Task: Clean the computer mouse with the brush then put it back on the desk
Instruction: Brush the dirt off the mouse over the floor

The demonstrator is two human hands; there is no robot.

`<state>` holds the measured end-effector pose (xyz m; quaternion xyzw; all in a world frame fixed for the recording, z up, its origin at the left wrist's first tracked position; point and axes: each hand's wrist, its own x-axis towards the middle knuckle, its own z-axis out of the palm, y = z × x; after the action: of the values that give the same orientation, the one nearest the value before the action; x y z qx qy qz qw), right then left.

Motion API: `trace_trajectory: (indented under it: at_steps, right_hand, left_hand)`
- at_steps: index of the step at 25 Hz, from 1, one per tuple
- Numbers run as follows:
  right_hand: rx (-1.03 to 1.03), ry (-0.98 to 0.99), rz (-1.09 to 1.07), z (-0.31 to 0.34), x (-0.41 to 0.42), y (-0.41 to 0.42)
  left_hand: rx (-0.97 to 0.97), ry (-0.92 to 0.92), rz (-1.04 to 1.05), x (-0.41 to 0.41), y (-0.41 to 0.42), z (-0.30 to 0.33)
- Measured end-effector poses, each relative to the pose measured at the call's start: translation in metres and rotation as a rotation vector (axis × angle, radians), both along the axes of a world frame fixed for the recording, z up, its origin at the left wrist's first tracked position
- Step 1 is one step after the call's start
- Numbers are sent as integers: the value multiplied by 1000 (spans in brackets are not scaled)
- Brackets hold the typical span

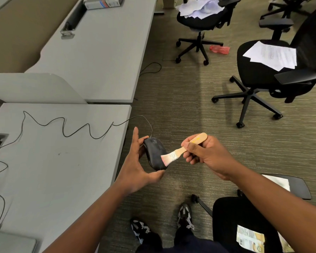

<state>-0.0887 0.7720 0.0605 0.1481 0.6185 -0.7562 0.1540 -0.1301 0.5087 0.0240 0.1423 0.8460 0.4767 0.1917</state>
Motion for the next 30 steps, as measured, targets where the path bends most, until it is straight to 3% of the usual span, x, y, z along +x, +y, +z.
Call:
trace_trajectory:
  at_steps: [5,10,20,27,30]
  right_hand:
    - [68,30,-59,-6,0,7]
    - [-105,89,19,6,6,-6]
    - [226,220,382,19,6,8]
    - [399,221,439,12,4,19]
    - [432,202,316,8,4,22]
  left_hand:
    - [-20,-21,-15,0,-1,0]
    - [-30,-31,-27,1,0,1]
    - [-43,4,-11,1,-1,5]
    - [-14,-21,12,1,0,4]
    - [-13,-20,-1,1,1,4]
